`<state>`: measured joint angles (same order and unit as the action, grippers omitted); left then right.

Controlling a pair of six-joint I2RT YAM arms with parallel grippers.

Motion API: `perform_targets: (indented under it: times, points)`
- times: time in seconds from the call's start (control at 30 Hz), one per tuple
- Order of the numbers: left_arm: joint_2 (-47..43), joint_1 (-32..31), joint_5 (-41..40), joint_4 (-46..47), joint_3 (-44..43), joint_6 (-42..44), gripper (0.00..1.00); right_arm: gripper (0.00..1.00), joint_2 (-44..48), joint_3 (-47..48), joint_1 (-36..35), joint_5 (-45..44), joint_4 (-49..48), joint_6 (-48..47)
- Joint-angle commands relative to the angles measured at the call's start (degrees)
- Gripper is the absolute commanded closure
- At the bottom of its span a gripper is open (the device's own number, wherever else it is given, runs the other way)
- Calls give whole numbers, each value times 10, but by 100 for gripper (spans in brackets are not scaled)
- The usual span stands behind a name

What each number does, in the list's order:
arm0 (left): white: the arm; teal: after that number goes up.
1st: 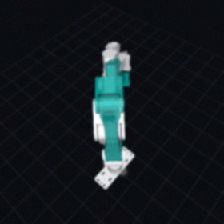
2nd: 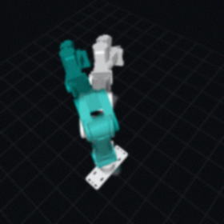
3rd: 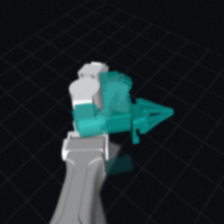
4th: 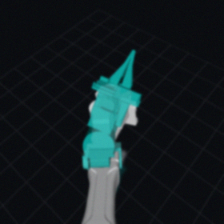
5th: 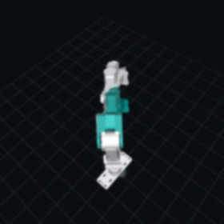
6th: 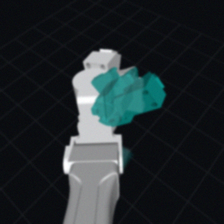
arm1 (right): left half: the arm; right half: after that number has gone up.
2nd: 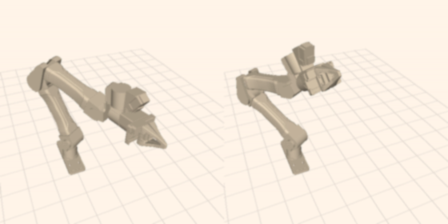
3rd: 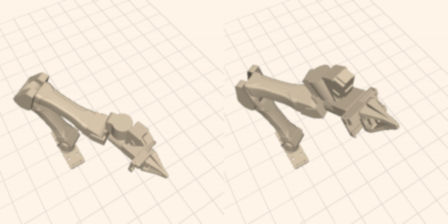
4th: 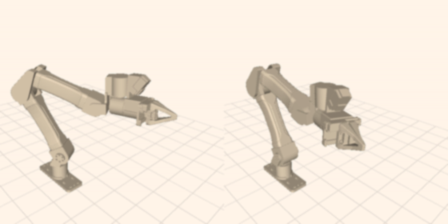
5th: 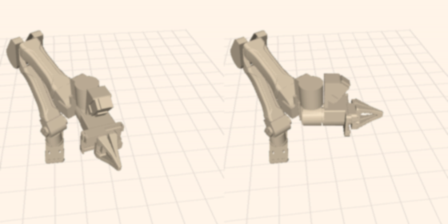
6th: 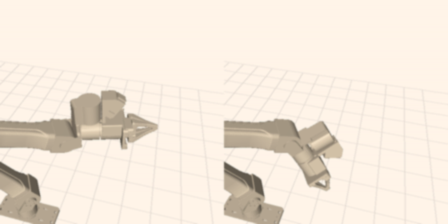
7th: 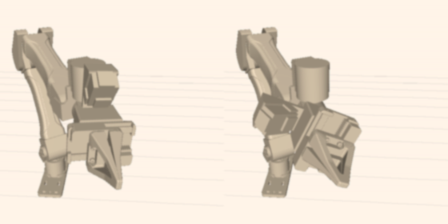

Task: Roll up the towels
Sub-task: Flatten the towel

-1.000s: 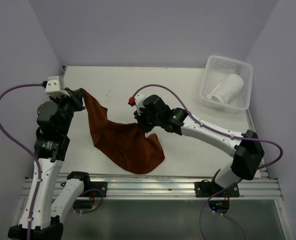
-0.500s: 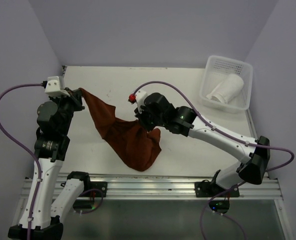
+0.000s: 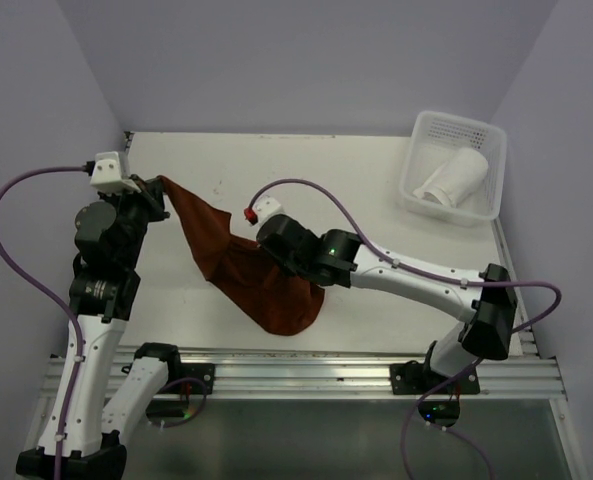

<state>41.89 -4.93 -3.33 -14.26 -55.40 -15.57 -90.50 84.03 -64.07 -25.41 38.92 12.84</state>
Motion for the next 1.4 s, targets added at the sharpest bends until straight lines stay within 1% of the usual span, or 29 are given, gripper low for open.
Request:
perform_targets:
  times: [0.0, 0.13, 0.33, 0.47, 0.5, 0.53, 0.57, 0.6, 0.67, 0.7, 0.73, 0.87, 0.97, 1.03, 1.13, 1.27, 1.37]
  points:
    - [3, -1, -5, 33, -2, 8, 100, 100, -24, 21, -49, -24, -14, 24]
    - [5, -1, -5, 32, -3, 8, 100, 100, -41, 9, -76, 42, -61, 29]
    - [3, -1, -5, 34, 4, 7, 100, 100, -77, -20, -76, 146, -111, 22]
    - [2, -1, -4, 34, 7, 5, 100, 100, -110, -39, -76, 278, -153, 19]
    - [1, -1, -4, 35, 8, 5, 100, 100, -116, -48, -79, 349, -170, 22]
    - [0, -2, -4, 34, 9, 5, 100, 100, -126, -62, -82, 362, -200, 35]
    - [0, -1, -5, 33, 8, 6, 100, 95, -133, -65, -84, 371, -206, 37]
    - [-1, -1, -5, 32, 8, 6, 100, 84, -136, -68, -87, 392, -208, 37]
    - [-2, -1, -6, 32, 10, 7, 100, 67, -131, -82, -87, 389, -219, 42]
    - [-1, -1, -6, 32, 10, 8, 100, 54, -126, -87, -85, 378, -221, 43]
    - [-1, -2, -6, 32, 12, 7, 100, 52, -117, -91, -84, 369, -221, 45]
    - [-4, -1, -5, 33, 13, 7, 100, 52, -81, -108, -60, 340, -215, 52]
    - [-6, -1, -4, 33, 15, 7, 100, 53, -58, -117, -32, 277, -200, 60]
    - [-7, -1, -4, 30, 15, 7, 100, 53, -49, -123, 0, 252, -187, 73]
    - [-9, -2, -4, 30, 18, 7, 100, 51, -37, -144, 38, 203, -181, 75]
    - [-8, -1, -1, 31, 20, 7, 100, 48, -46, -150, 71, 177, -151, 74]
    - [-6, -1, 1, 33, 22, 7, 100, 48, -53, -164, 86, 188, -149, 92]
